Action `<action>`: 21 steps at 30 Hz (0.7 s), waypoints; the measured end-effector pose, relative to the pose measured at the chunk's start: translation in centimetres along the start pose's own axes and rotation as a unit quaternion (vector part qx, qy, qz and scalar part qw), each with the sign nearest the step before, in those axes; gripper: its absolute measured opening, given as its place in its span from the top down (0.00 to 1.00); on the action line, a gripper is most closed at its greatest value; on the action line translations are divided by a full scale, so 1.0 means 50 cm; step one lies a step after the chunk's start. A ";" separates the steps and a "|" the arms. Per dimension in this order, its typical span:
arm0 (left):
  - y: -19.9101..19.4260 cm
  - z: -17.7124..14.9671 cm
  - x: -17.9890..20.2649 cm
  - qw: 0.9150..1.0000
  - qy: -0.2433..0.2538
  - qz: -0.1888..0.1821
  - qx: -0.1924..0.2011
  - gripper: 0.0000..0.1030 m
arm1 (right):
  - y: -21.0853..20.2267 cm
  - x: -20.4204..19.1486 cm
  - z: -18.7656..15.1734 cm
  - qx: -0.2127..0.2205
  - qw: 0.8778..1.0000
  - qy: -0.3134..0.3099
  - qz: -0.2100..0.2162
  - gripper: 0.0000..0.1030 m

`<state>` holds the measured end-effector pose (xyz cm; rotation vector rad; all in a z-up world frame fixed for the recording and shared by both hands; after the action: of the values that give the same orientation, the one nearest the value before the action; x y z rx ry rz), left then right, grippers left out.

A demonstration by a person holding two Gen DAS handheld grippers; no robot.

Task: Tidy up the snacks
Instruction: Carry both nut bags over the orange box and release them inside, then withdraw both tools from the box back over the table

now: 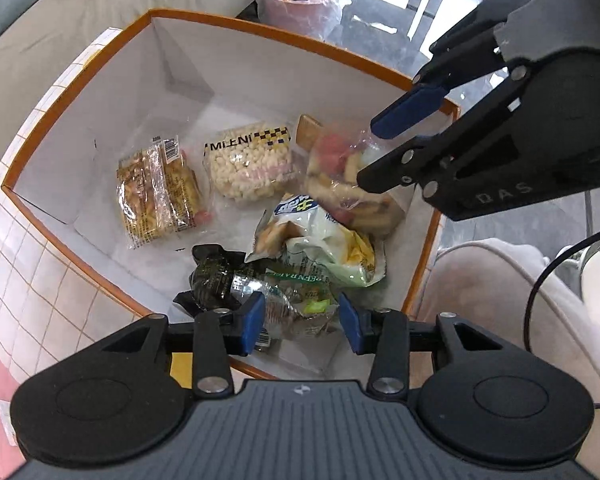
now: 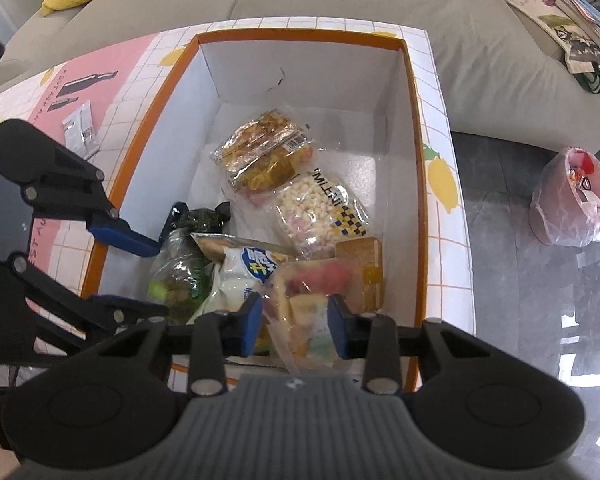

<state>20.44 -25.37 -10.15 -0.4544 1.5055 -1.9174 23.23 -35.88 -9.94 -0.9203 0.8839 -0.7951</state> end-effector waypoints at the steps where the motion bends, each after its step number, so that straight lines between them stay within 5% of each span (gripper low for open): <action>1: -0.002 0.000 -0.001 1.000 -0.004 -0.002 0.001 0.51 | -0.001 0.000 0.000 0.001 1.000 0.001 -0.001 0.66; 11: -0.078 -0.019 -0.013 0.999 -0.040 -0.006 0.034 0.48 | -0.012 -0.030 -0.004 0.005 1.000 -0.001 0.001 0.59; 21: -0.170 -0.131 -0.065 0.986 -0.149 0.024 0.064 0.47 | -0.031 -0.124 -0.014 0.029 0.998 0.038 0.037 0.42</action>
<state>16.36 -17.32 -3.51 -0.6115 1.1835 -1.8040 19.74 -31.37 -7.04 -0.8062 0.9517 -0.7916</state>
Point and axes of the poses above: each gripper's, at about its wrist camera, not at the fingertips, and y roughly the way its jaws point, x to its right, z to its top, the point moved 6 cm from there along y, roughly the way its jaws point, and after that the axes turned 12 degrees about z, right-handed, at the moved point
